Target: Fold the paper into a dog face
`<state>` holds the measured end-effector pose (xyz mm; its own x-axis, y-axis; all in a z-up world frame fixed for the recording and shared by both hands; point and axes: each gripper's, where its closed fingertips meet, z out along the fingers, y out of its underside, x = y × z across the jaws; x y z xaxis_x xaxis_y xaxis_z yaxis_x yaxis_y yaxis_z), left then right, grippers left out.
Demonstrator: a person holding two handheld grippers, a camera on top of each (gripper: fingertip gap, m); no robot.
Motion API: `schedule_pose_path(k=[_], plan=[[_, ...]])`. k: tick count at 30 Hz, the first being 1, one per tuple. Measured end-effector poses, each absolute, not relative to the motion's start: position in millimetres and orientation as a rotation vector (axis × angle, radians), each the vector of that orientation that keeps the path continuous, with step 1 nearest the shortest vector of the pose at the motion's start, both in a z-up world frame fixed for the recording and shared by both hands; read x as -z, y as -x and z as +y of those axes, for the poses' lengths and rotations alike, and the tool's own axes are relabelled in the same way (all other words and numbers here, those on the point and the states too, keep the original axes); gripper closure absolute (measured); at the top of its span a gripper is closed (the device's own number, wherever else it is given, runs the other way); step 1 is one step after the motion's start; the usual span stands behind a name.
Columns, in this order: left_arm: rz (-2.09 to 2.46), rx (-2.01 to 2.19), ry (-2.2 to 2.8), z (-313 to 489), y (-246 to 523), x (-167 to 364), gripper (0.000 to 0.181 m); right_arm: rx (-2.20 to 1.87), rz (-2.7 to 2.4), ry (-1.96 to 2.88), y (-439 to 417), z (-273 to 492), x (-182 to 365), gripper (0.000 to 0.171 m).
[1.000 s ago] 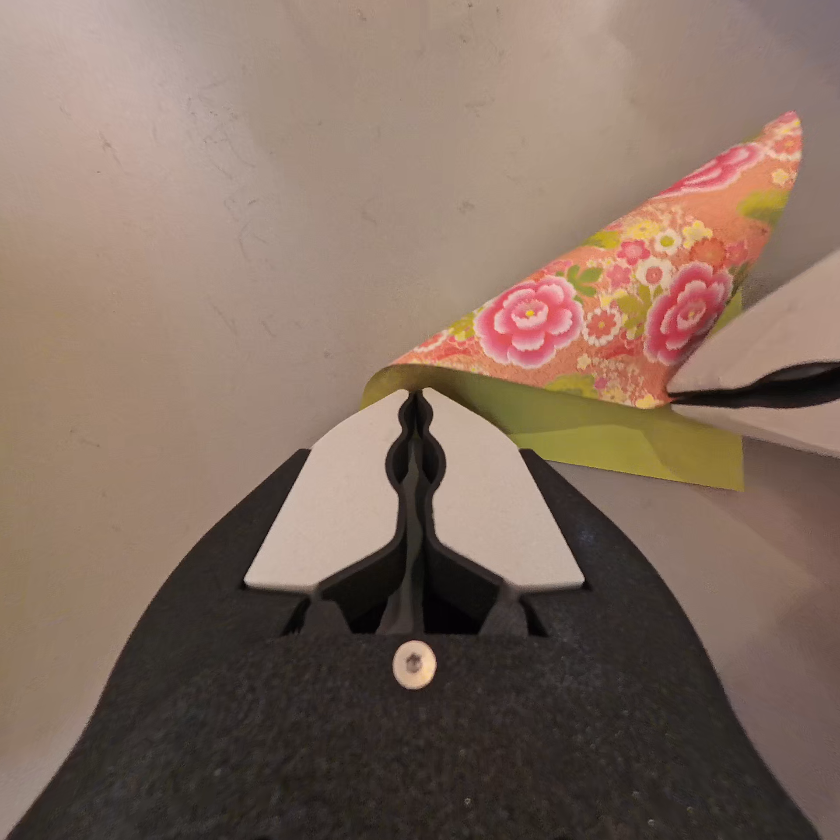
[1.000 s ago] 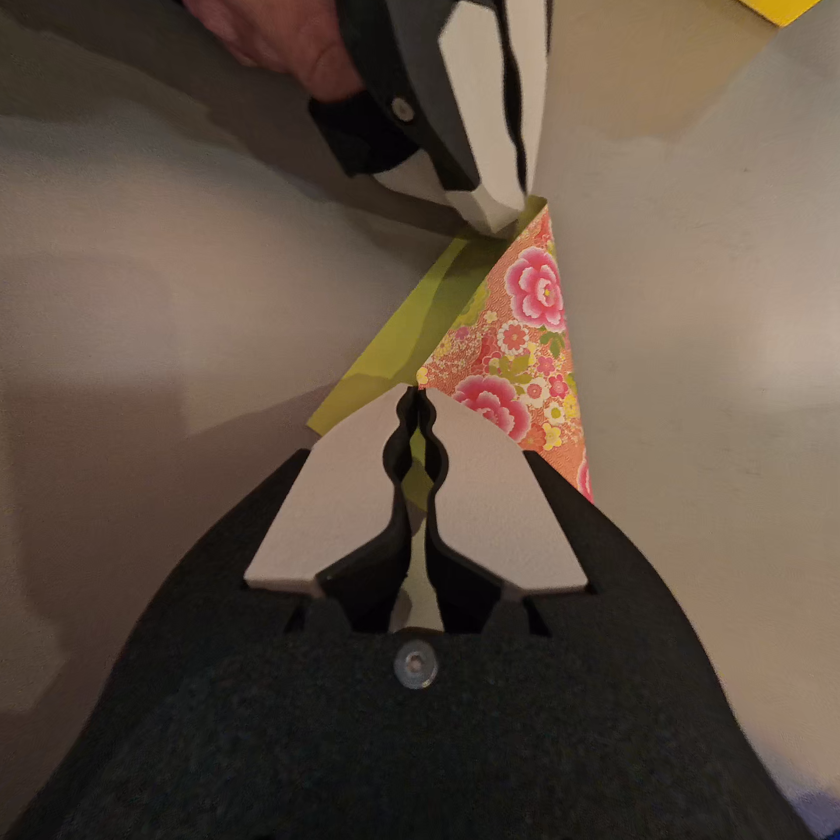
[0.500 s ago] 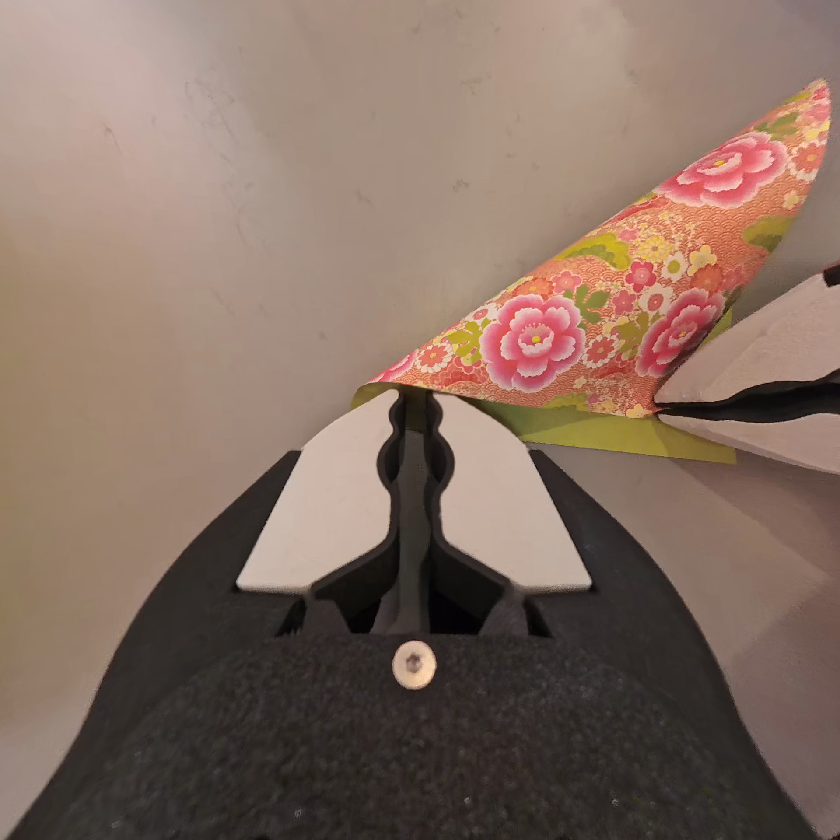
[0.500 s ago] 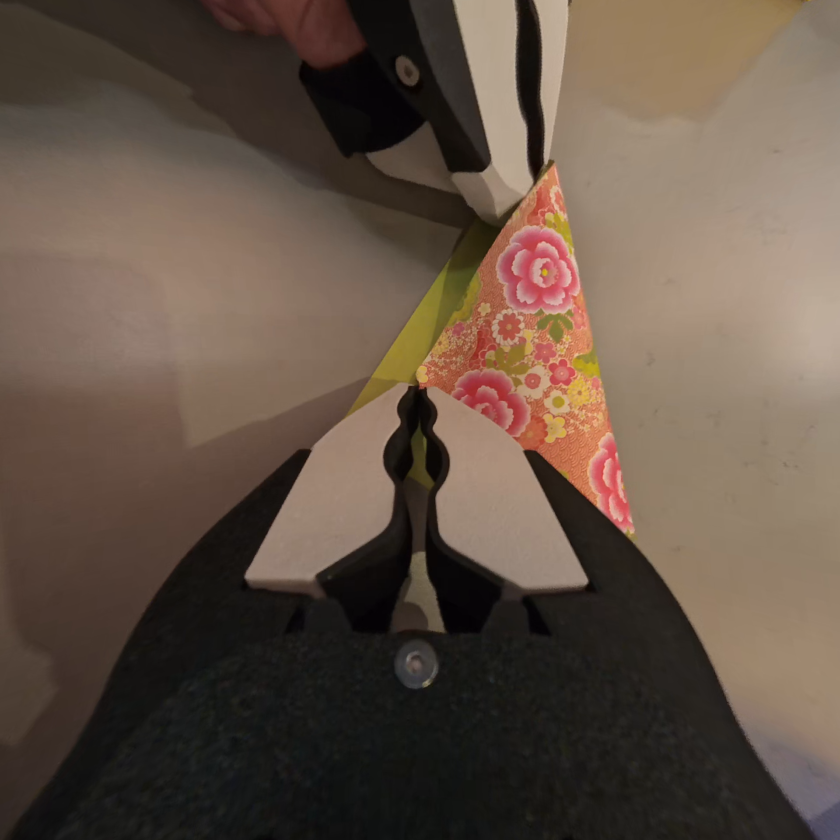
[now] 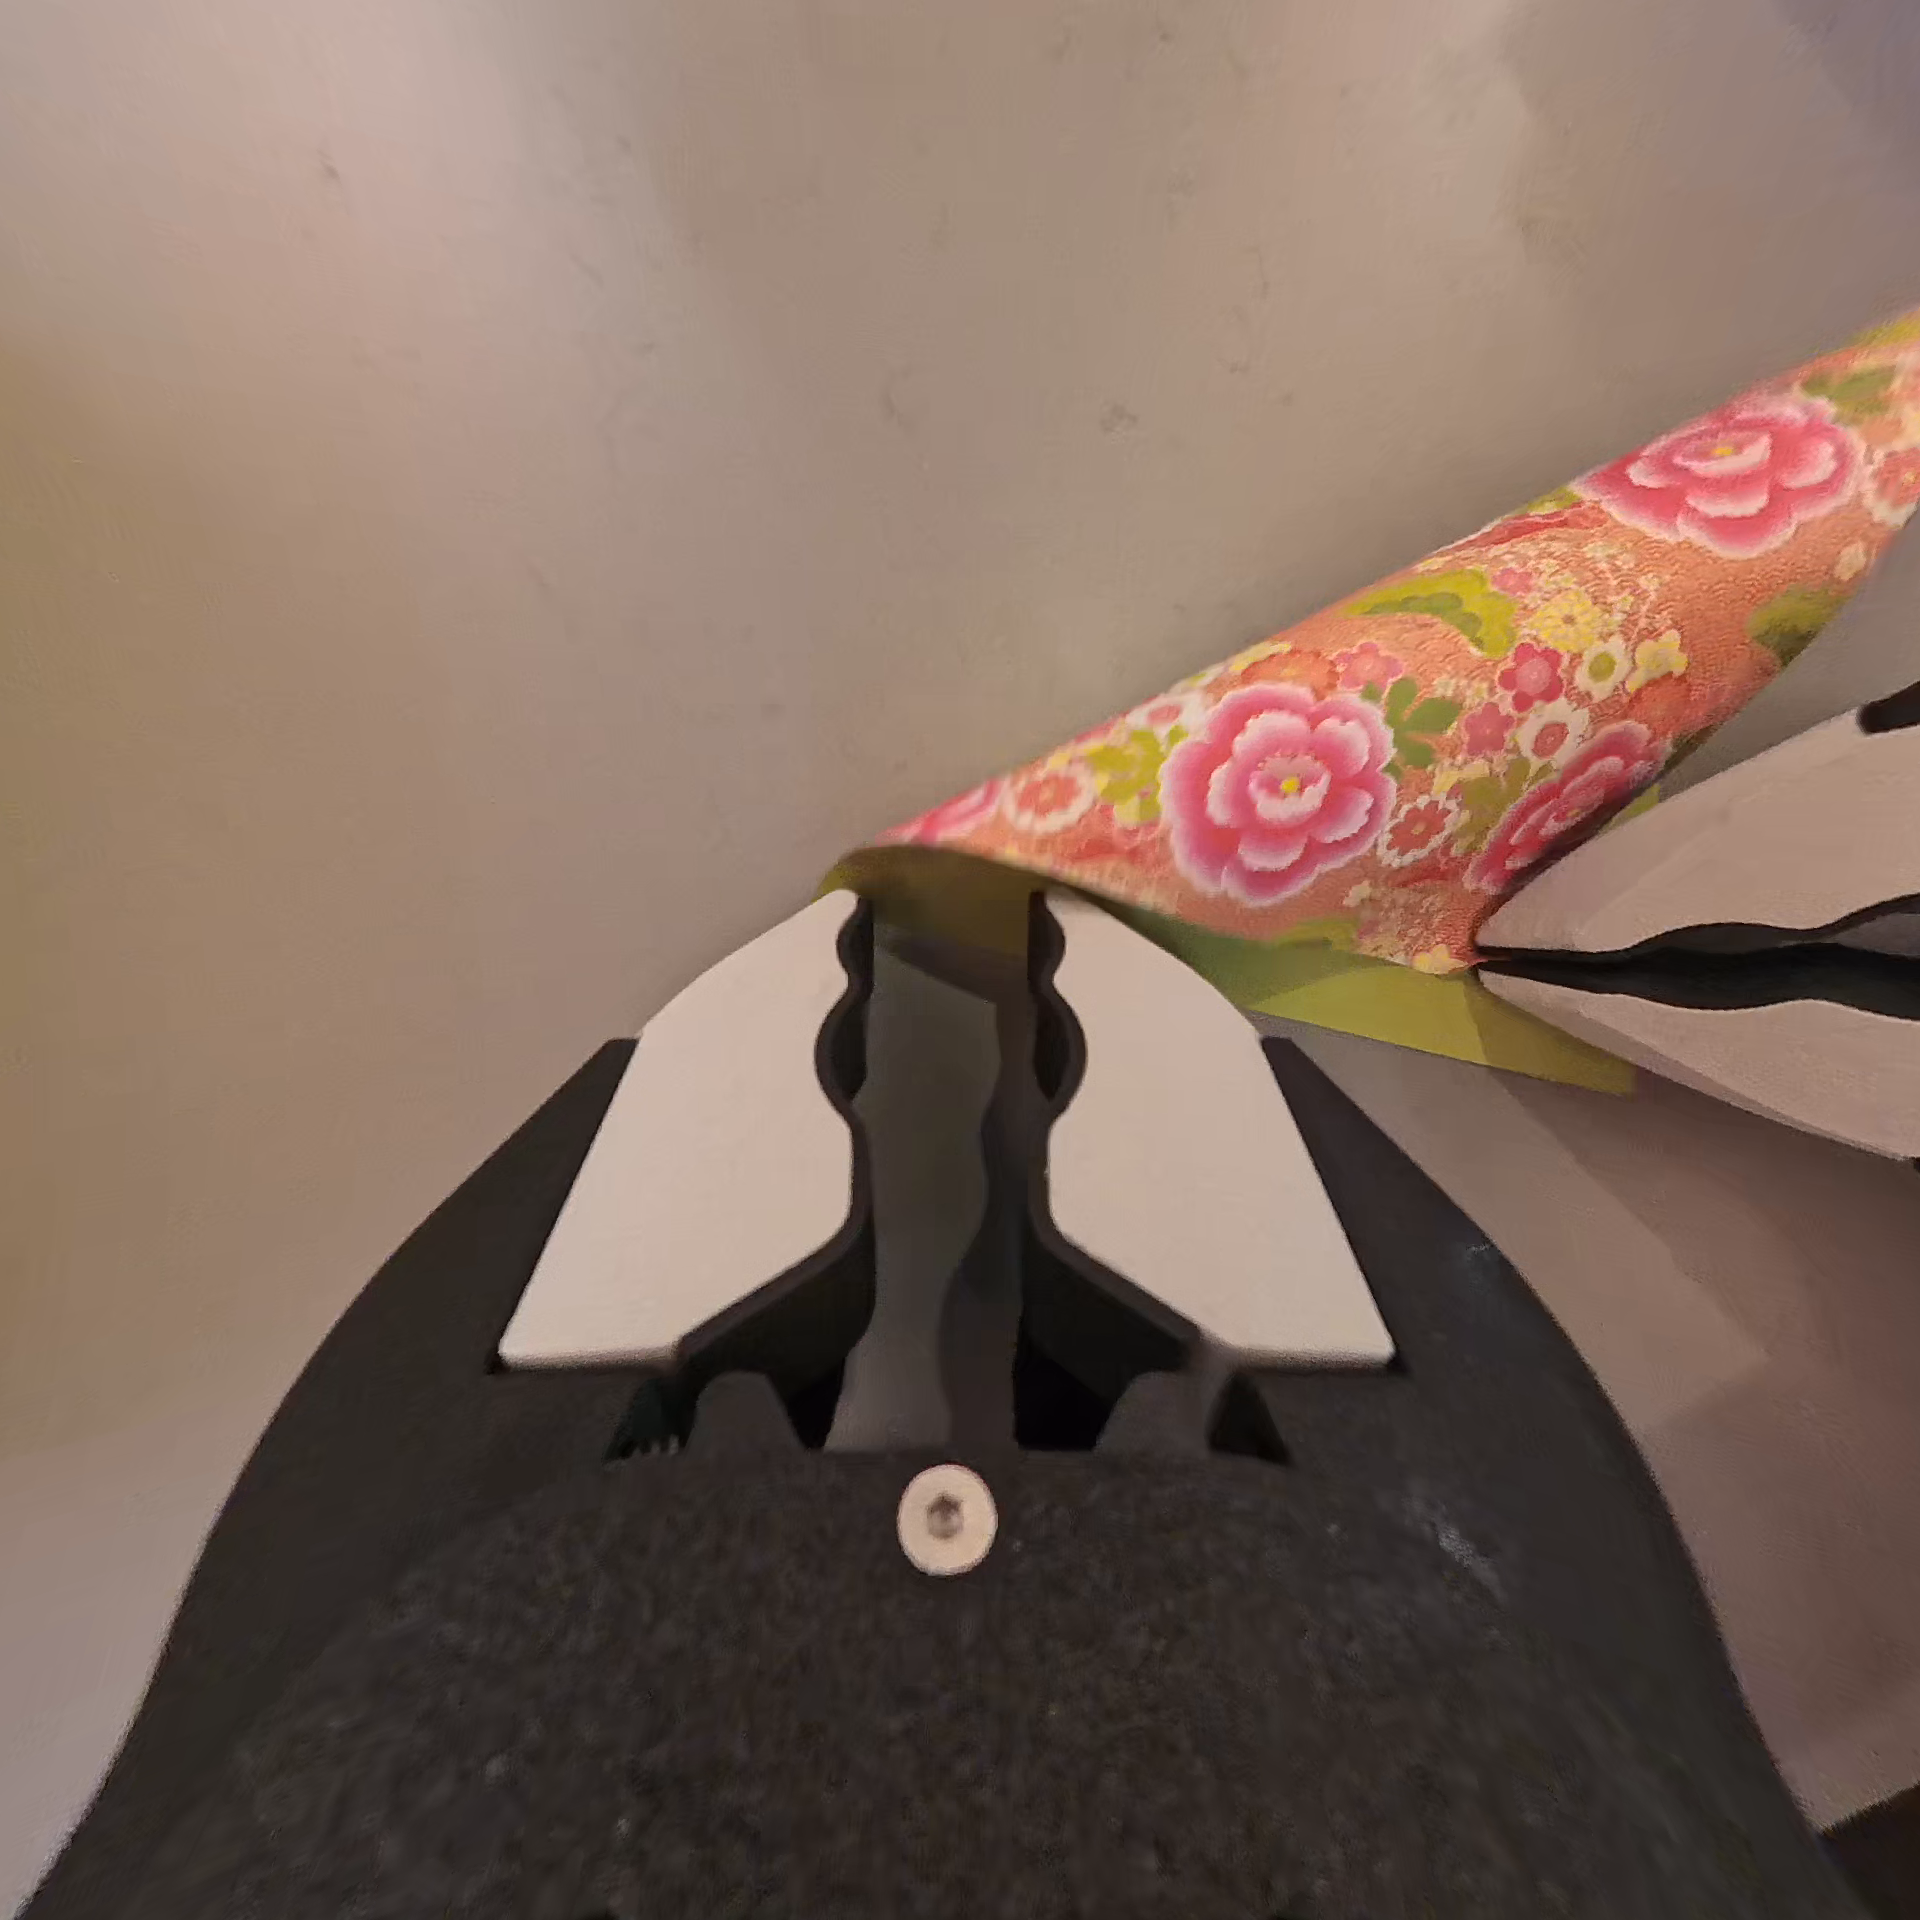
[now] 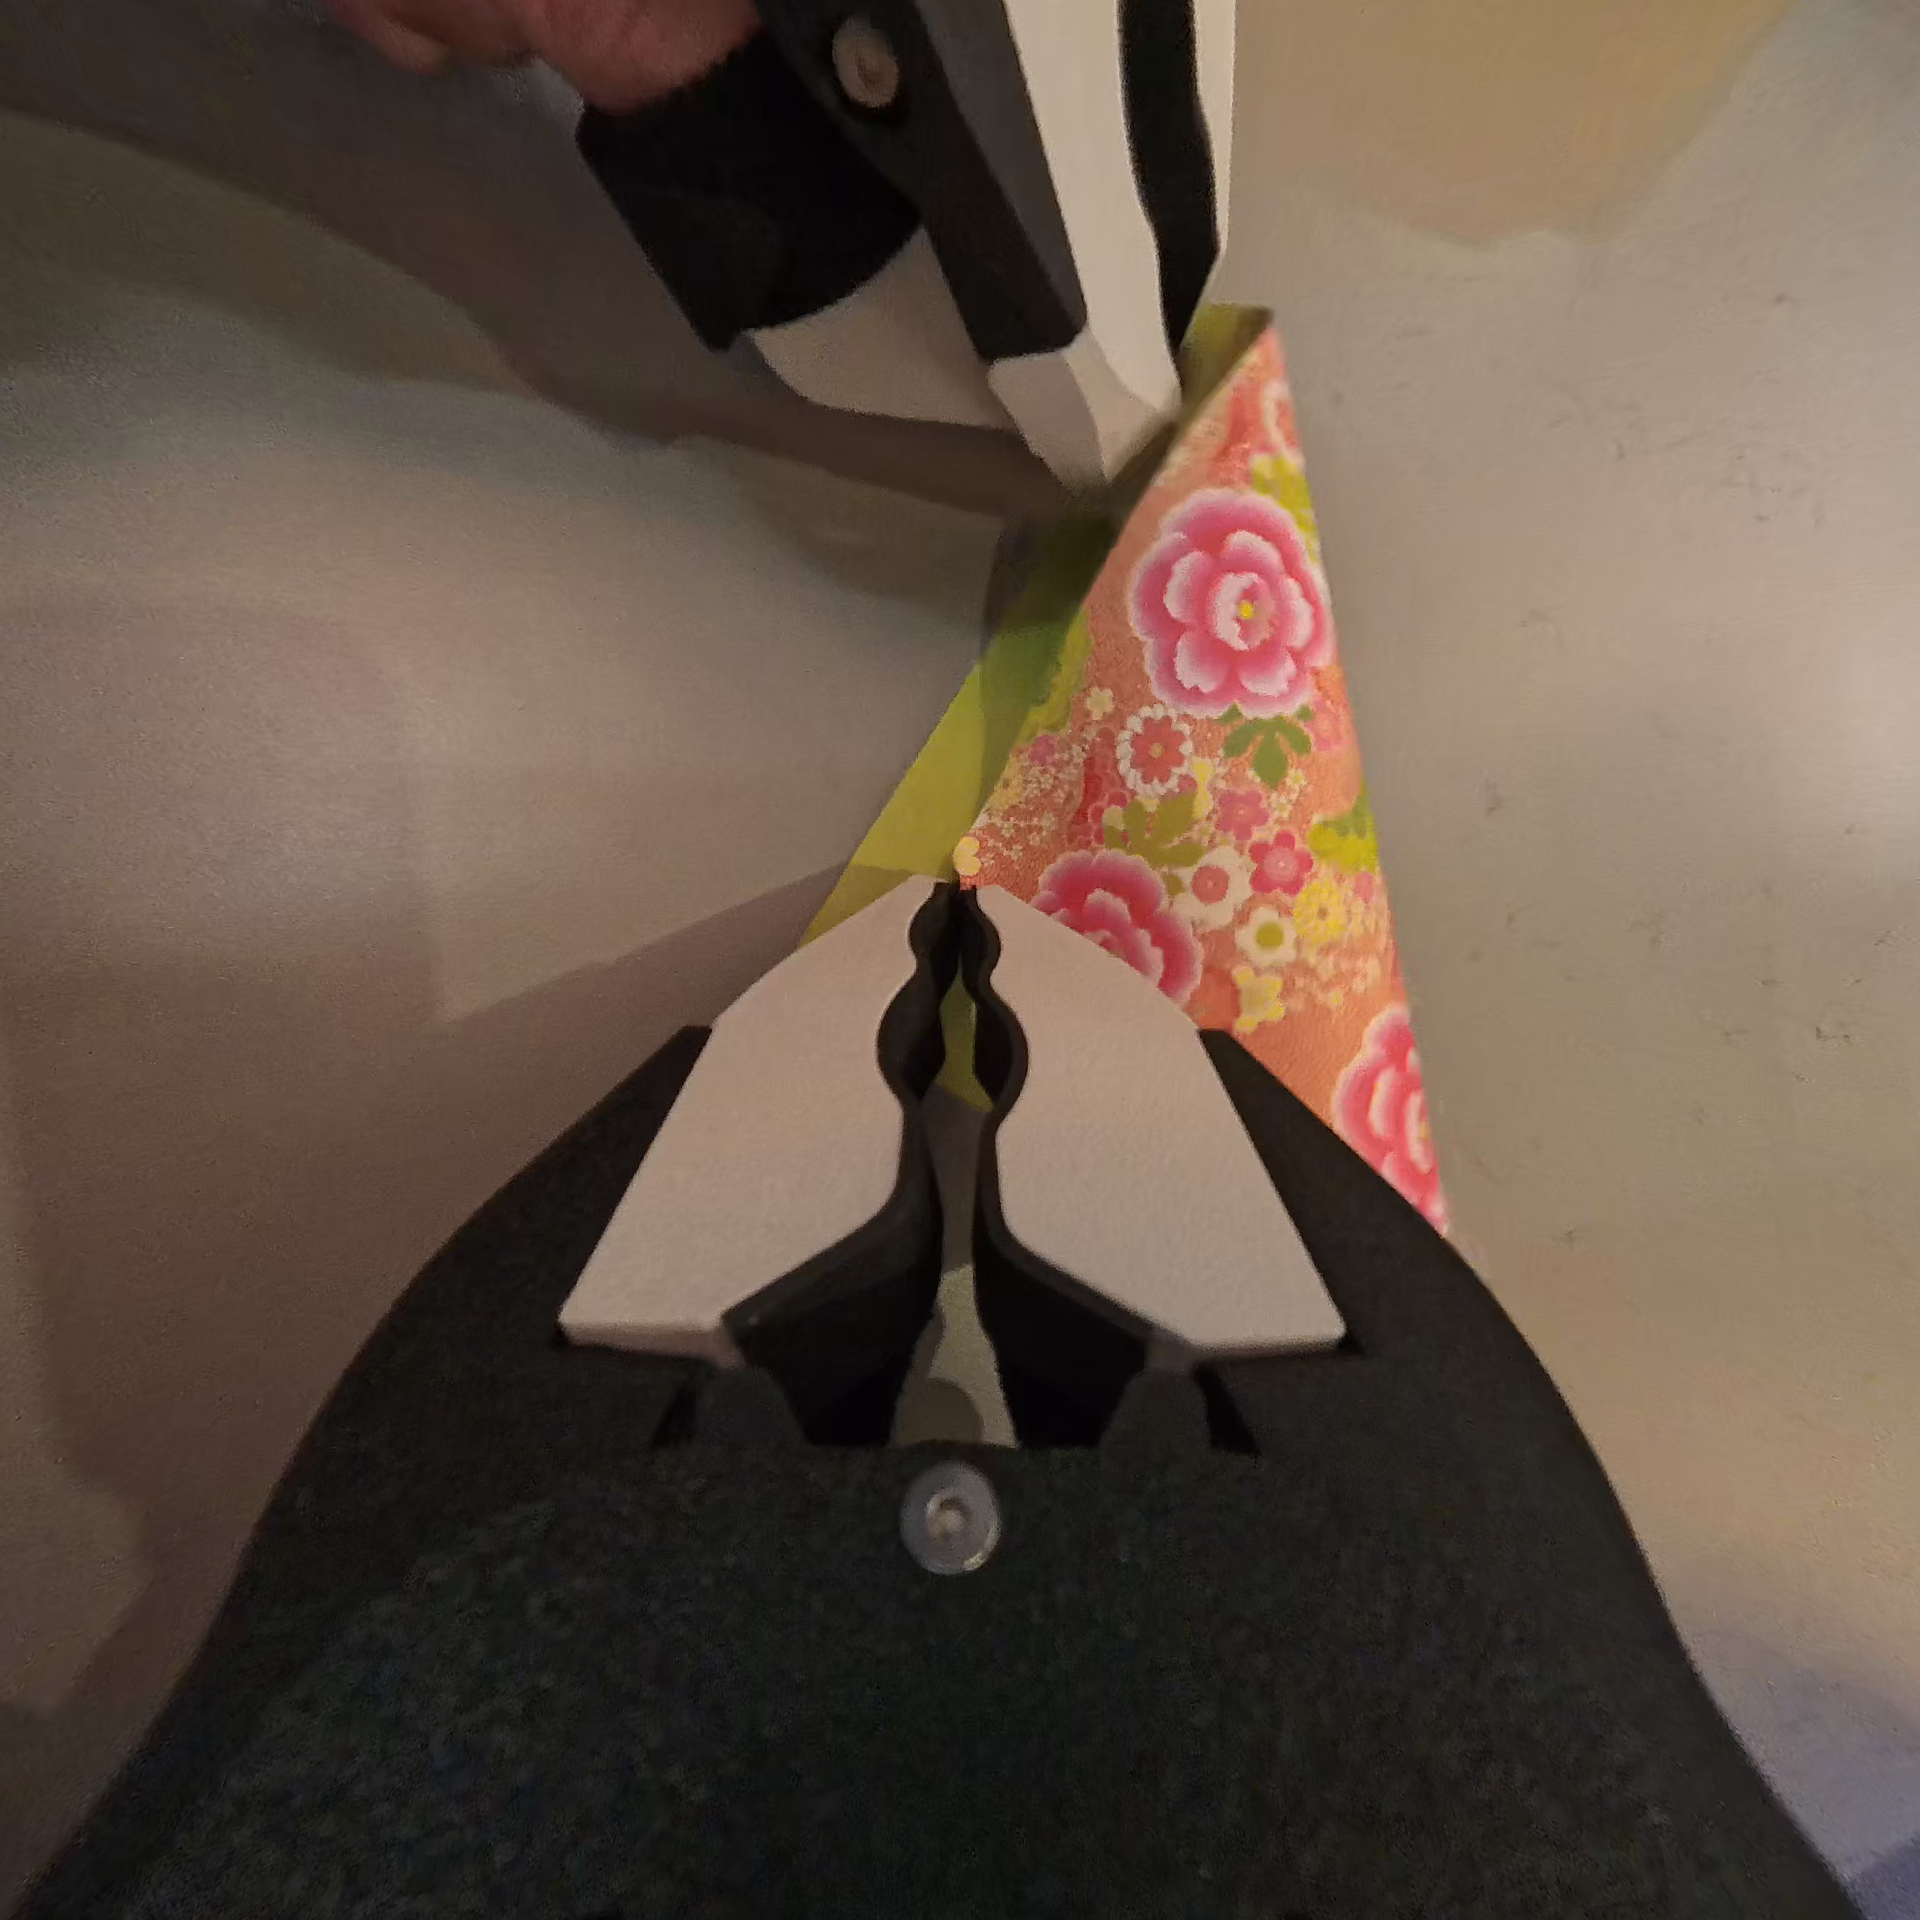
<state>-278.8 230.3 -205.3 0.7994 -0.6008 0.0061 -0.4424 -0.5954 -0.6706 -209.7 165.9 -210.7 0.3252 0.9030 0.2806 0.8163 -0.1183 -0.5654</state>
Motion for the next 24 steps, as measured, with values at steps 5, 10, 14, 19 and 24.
schedule_pose_path(k=[5, 10, 14, 19, 24], plan=[[0.801, 0.305, 2.293, 231.9, 278.0, 209.3, 0.153, -0.183, -1.512, 1.947, 209.7, 165.8, 210.7, 0.171], [0.802, 0.267, 2.283, 236.2, 285.0, 206.1, 0.153, -0.199, -1.516, 1.952, 209.7, 165.6, 210.8, 0.171], [0.823, 0.331, 2.252, 243.6, 291.8, 200.3, 0.145, -0.206, -1.519, 1.952, 209.8, 165.6, 210.8, 0.171], [1.002, 0.452, 2.166, 249.1, 294.1, 199.7, 0.145, -0.216, -1.525, 1.951, 209.8, 165.5, 210.7, 0.171], [1.231, 0.530, 2.042, 247.7, 283.6, 200.6, 0.152, -0.220, -1.529, 1.954, 209.8, 165.5, 210.8, 0.171]])
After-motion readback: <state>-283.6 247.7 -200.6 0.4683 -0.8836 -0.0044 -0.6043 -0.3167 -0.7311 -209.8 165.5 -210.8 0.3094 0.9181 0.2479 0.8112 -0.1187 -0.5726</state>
